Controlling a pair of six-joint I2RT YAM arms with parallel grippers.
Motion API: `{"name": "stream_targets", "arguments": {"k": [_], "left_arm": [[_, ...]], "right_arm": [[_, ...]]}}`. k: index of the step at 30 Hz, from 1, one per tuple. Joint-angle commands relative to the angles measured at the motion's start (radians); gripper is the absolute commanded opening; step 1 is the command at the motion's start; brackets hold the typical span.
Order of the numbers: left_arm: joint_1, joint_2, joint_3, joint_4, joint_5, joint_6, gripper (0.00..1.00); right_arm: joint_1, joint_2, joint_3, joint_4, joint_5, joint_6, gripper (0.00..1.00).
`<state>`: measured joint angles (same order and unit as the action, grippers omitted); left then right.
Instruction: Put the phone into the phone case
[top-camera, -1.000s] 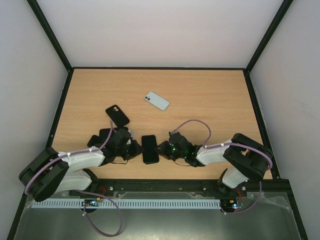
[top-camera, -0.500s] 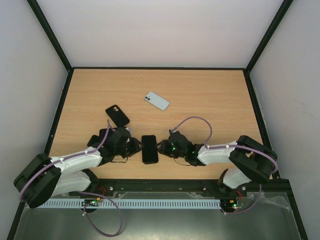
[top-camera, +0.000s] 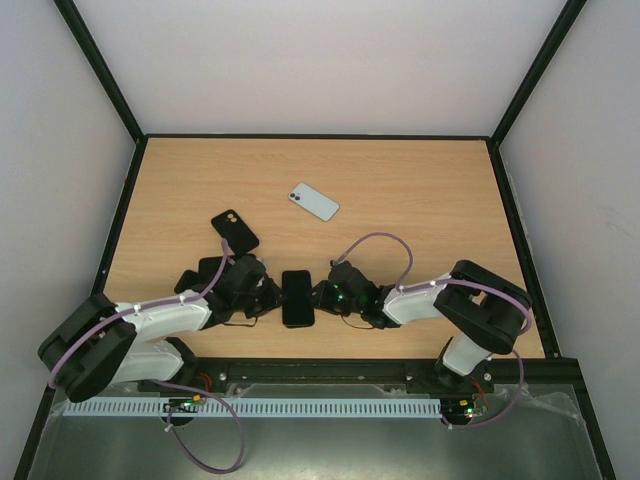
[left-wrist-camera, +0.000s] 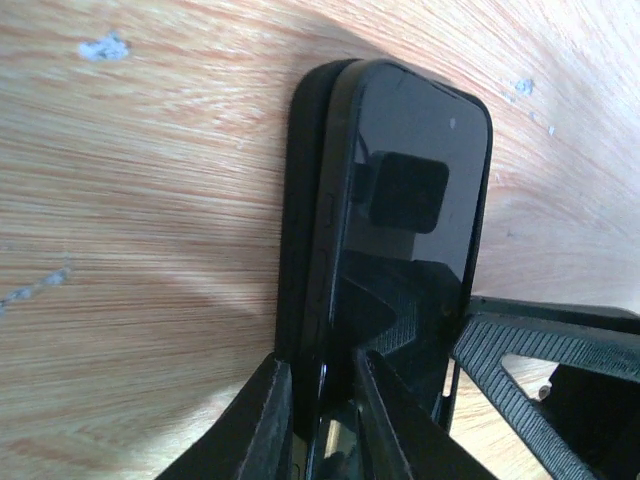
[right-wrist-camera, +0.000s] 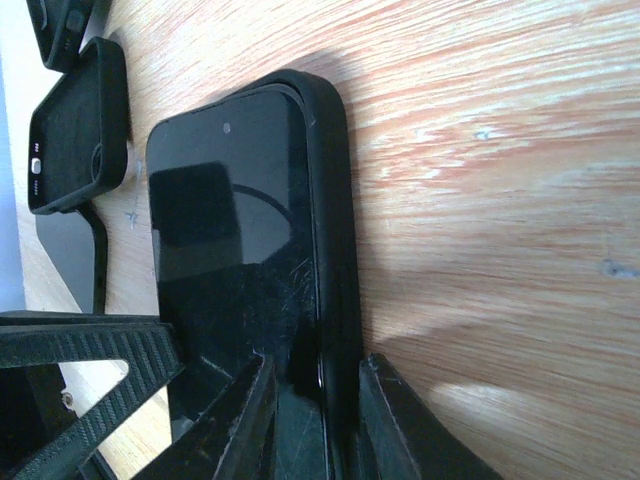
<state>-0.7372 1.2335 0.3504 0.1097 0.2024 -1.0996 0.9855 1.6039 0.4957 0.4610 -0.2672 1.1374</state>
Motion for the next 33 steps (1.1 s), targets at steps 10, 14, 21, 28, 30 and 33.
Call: {"name": "stream_targets", "arguments": {"k": [10, 14, 21, 28, 30, 33], "left_arm": [[-0.048, 0.026, 0.005, 0.052, 0.015, -0.034, 0.12], [-0.048, 0.004, 0.004, 0.03, 0.002, -0.033, 0.14], [-0.048, -0.048, -0.03, 0.021, -0.004, -0.045, 0.25], [-0.047, -0.095, -0.055, 0.022, 0.001, -0.056, 0.23], [-0.047, -0.107, -0.056, 0.019, 0.001, -0.054, 0.23], [-0.041, -0.119, -0.061, 0.027, 0.013, -0.054, 0.24]], "right_arm": [[0.003, 0.051, -0.078, 0.303, -0.098, 0.143, 0.25], [0.003, 0.044, -0.089, 0.349, -0.115, 0.147, 0.26], [0.001, 0.022, -0.121, 0.527, -0.17, 0.215, 0.28], [0.001, 0.042, -0.129, 0.642, -0.193, 0.258, 0.29], [0.002, 0.047, -0.126, 0.643, -0.194, 0.255, 0.3], [0.001, 0.057, -0.129, 0.664, -0.206, 0.264, 0.31]]}}
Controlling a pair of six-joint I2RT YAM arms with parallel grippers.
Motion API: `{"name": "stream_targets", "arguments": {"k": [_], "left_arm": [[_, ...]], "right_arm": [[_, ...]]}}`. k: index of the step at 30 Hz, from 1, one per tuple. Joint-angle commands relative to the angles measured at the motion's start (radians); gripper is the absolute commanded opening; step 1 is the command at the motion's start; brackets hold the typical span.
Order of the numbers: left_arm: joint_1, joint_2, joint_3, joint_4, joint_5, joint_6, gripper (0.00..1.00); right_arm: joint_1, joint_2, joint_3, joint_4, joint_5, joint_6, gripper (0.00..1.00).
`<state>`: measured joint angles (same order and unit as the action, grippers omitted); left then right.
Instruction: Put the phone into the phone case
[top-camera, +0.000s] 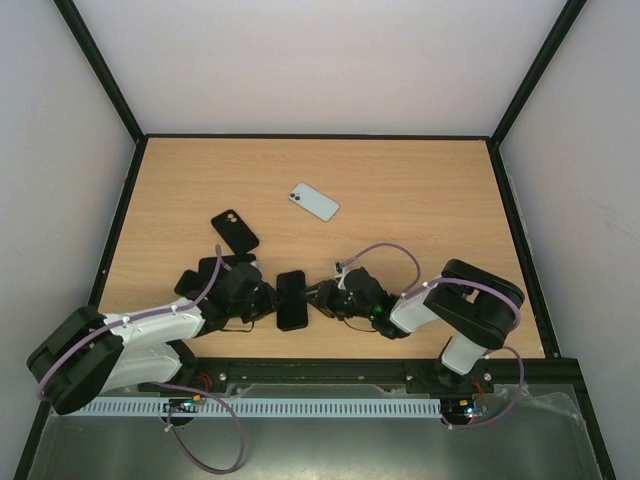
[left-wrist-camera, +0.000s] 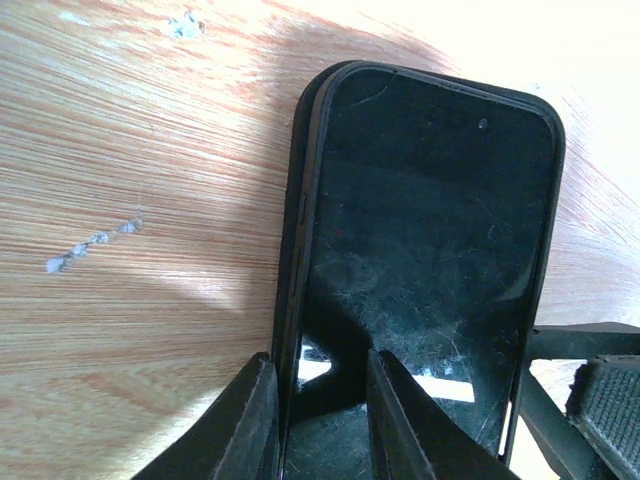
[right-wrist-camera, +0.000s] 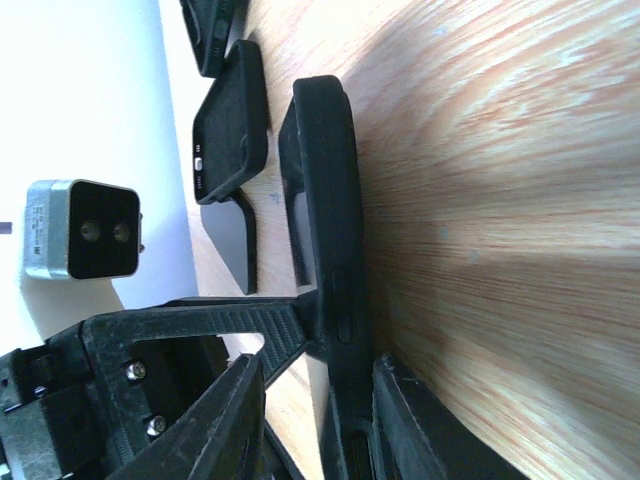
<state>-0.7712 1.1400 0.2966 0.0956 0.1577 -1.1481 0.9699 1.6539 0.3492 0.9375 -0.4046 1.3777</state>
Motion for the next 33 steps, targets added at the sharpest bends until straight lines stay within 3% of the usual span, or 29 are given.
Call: {"name": "stream_targets", "arguments": {"k": [1, 20, 27, 33], "left_arm": [[-0.004, -0.027, -0.013, 0.052, 0.066, -0.006, 0.25], [0.009, -0.06, -0.04, 0.082, 0.097, -0.008, 0.32], [0.01, -0.069, -0.047, 0.108, 0.108, -0.011, 0.3], [0.015, -0.106, -0.046, 0.122, 0.142, -0.022, 0.33]], "right_arm": [[0.018, 0.01, 0.014, 0.208, -0.073, 0.033, 0.31], [0.021, 0.082, 0.054, 0.13, -0.099, -0.015, 0.32], [0.018, 0.058, 0.085, -0.04, -0.033, -0.127, 0.23], [0.018, 0.026, 0.082, -0.052, -0.018, -0.151, 0.15]]}}
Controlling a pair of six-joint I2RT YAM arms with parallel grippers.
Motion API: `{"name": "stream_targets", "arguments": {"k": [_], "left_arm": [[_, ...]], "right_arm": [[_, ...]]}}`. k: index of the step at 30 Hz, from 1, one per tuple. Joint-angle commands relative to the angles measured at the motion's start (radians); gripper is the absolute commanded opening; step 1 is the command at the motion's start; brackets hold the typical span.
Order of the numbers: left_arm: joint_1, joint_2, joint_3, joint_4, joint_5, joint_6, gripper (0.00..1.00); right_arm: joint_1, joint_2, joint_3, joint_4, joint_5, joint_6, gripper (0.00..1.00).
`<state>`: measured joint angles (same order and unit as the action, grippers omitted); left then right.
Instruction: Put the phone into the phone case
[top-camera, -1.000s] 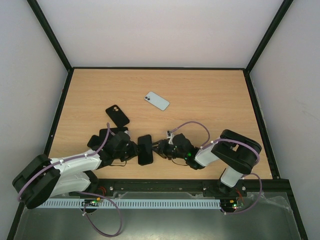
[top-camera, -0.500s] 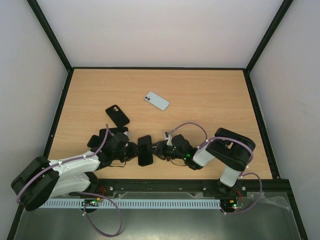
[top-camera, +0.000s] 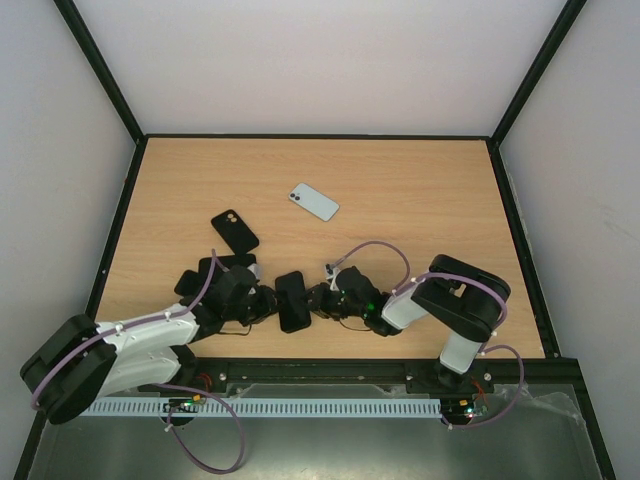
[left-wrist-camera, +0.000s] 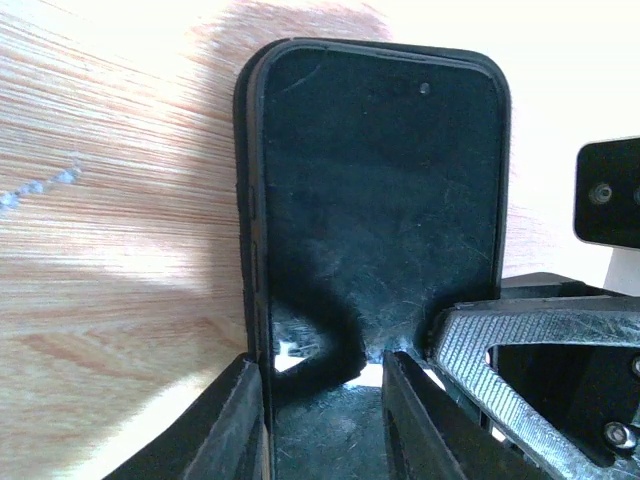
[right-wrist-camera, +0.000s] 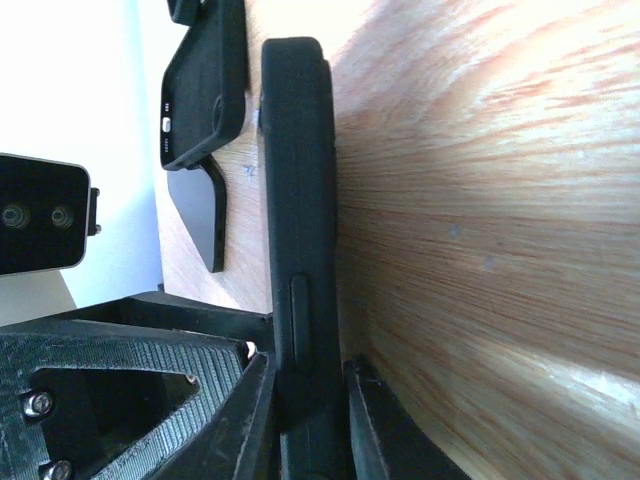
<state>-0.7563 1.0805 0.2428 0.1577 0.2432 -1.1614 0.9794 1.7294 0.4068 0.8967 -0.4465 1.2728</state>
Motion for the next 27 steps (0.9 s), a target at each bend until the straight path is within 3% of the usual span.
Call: {"name": "stream_targets", "arguments": {"k": [1, 5, 12, 14, 20, 27], "left_arm": [[0.005, -0.061, 0.012, 0.044, 0.056, -0.006, 0.35], [0.054, -0.154, 0.028, -0.031, 0.071, 0.014, 0.44], [0.169, -0.399, 0.103, -0.201, 0.118, 0.087, 0.79], [0.199, -0.451, 0.131, -0.218, 0.15, 0.105, 0.83], [0.224, -0.544, 0.21, -0.232, 0.199, 0.14, 0.86], [0.226, -0.63, 0.17, -0.107, 0.248, 0.081, 0.85]], "right_arm": [[0.008, -0.062, 0.023, -0.015, 0.026, -0.051, 0.14], [0.001, -0.132, 0.013, -0.015, 0.023, -0.072, 0.14], [-0.008, -0.302, -0.029, 0.082, -0.034, -0.066, 0.13], [-0.007, -0.336, -0.035, 0.133, -0.067, -0.052, 0.13], [-0.008, -0.399, -0.061, 0.361, -0.17, 0.032, 0.14], [-0.008, -0.469, -0.07, 0.394, -0.184, 0.066, 0.14]]}}
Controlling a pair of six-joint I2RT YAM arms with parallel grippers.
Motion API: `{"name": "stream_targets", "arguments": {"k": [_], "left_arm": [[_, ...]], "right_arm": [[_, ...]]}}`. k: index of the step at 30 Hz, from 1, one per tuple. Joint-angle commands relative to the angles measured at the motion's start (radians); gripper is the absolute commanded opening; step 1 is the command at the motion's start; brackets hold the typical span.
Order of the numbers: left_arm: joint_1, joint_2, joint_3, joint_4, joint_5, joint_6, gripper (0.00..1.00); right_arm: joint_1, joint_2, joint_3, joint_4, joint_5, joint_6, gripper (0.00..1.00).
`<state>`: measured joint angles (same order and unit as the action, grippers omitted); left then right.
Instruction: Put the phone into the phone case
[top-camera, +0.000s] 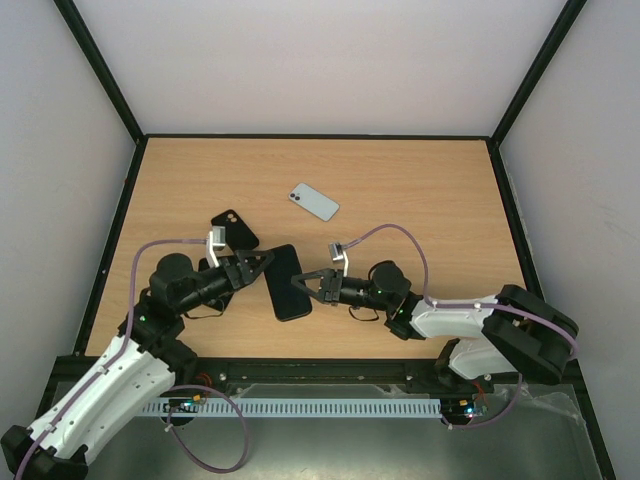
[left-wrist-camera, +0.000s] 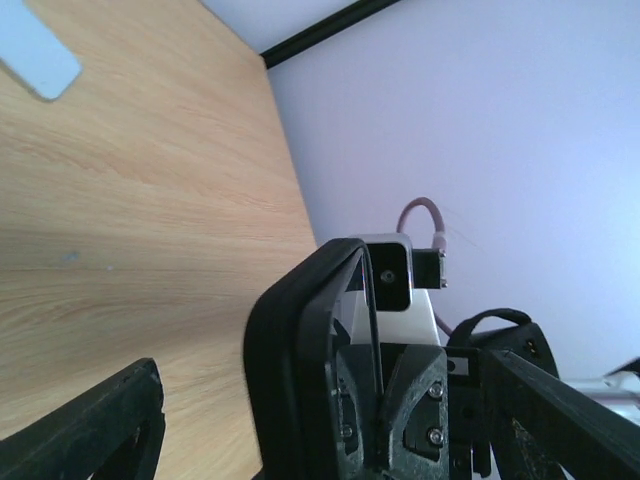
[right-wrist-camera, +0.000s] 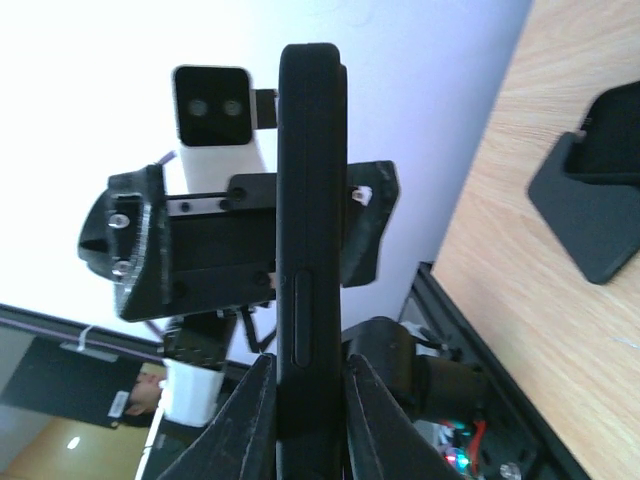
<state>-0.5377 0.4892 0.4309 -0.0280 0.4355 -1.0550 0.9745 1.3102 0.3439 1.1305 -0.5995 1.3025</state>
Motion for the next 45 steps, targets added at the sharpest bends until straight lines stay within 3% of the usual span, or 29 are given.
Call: {"name": "stream_targets", "arguments": {"k": [1, 8, 19, 23, 27, 33, 37, 41, 43, 45], "left_arm": [[0.007, -0.043, -0.026, 0.105, 0.064, -0.033, 0.84], [0.007, -0.079, -0.08, 0.281, 0.099, -0.093, 0.75], [0.007, -0.092, -0.141, 0.418, 0.08, -0.162, 0.26], [0.007, -0.073, -0.14, 0.441, 0.093, -0.169, 0.09], [0.007, -0.051, -0.131, 0.426, 0.101, -0.163, 0.02], [0.008, -0.027, -0.108, 0.358, 0.101, -0.134, 0.02], [0.007, -0.027, -0.091, 0.328, 0.104, -0.131, 0.12], [0.007, -0.016, -0.086, 0.322, 0.12, -0.134, 0.28], [0.007, -0.005, -0.089, 0.312, 0.121, -0.127, 0.44], [0.007, 0.009, -0.108, 0.321, 0.138, -0.13, 0.52]], "right_arm": [[-0.003, -0.053, -0.008, 0.176, -0.036, 0.044, 0.14], [-0.001, -0.046, -0.006, 0.275, -0.058, 0.105, 0.14], [-0.002, -0.042, -0.015, 0.293, -0.066, 0.114, 0.14], [-0.001, -0.04, -0.02, 0.258, -0.061, 0.088, 0.19], [-0.001, -0.017, -0.018, 0.284, -0.063, 0.11, 0.23], [-0.001, -0.002, -0.008, 0.281, -0.054, 0.116, 0.19], [-0.002, -0.013, -0.018, 0.263, -0.012, 0.119, 0.16], [-0.001, -0.034, -0.023, 0.221, 0.045, 0.113, 0.14], [-0.002, -0.052, -0.03, 0.196, 0.09, 0.109, 0.14], [-0.001, -0.071, -0.038, 0.166, 0.15, 0.104, 0.14]]}}
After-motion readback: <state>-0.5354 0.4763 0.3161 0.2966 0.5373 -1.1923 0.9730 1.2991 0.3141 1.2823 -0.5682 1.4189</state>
